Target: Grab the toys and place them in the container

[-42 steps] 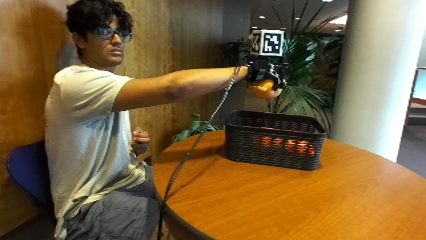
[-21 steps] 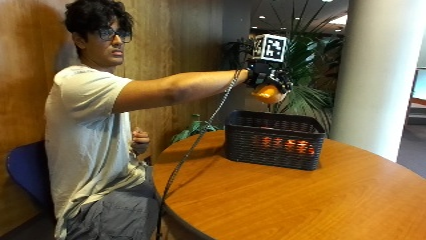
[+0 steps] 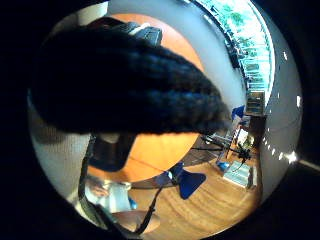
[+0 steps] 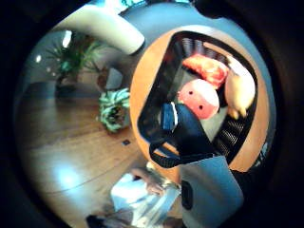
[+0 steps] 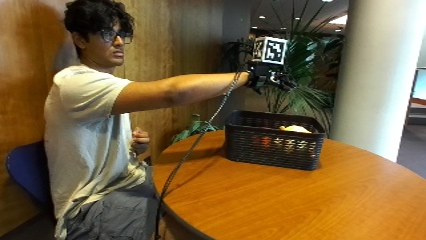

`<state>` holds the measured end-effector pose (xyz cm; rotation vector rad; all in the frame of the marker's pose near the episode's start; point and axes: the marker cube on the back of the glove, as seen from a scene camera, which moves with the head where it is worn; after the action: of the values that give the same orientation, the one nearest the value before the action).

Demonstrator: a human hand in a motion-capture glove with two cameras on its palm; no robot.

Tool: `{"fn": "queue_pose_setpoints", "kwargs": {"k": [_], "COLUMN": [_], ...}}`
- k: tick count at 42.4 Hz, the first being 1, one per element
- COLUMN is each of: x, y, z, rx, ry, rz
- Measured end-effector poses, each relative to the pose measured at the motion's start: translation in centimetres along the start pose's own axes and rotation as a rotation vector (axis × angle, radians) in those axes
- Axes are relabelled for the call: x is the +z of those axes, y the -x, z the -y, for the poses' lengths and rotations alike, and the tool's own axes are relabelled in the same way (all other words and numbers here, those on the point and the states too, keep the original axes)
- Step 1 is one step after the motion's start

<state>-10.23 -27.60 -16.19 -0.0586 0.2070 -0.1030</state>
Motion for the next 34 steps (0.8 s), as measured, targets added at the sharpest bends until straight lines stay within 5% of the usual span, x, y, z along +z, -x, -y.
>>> {"fn": "queue_pose_setpoints", "kwargs": {"k": [34], "x": [3.5], "y": [-3.1], "z": [-6.8], "rx": [0.030], "ry": [0.034], "rz": [0.070]}}
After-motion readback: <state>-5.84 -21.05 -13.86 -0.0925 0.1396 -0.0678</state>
